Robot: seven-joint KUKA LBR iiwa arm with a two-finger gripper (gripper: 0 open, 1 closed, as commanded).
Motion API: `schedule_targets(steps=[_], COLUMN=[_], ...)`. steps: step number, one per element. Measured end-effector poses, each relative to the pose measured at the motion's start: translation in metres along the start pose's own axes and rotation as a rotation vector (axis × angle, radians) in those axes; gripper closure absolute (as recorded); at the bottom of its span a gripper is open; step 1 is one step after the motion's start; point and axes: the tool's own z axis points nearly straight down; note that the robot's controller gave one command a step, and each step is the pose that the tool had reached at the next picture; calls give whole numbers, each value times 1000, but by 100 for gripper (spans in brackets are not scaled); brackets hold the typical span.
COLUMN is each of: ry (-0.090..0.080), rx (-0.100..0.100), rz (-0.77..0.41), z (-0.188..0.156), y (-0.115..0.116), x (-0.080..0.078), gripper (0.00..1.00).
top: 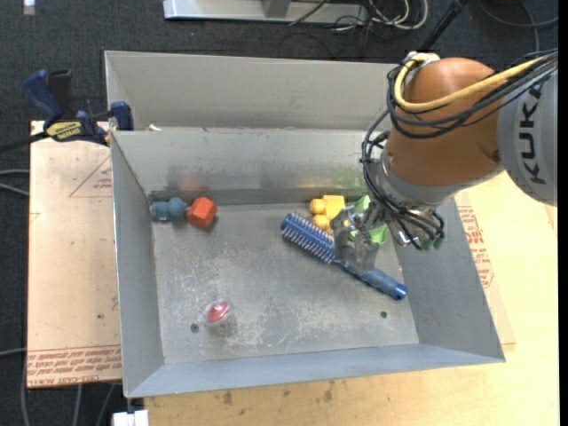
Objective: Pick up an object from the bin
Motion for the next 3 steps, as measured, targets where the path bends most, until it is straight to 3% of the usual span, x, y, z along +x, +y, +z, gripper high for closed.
schedule_targets(steps=[1, 2, 3], ry=[9, 7, -5], rx=[-3, -4, 2], rz=[0, -64, -36], z=[5, 153, 164], y=[1, -39, -57], x=[2, -49, -98], gripper=[0, 0, 0])
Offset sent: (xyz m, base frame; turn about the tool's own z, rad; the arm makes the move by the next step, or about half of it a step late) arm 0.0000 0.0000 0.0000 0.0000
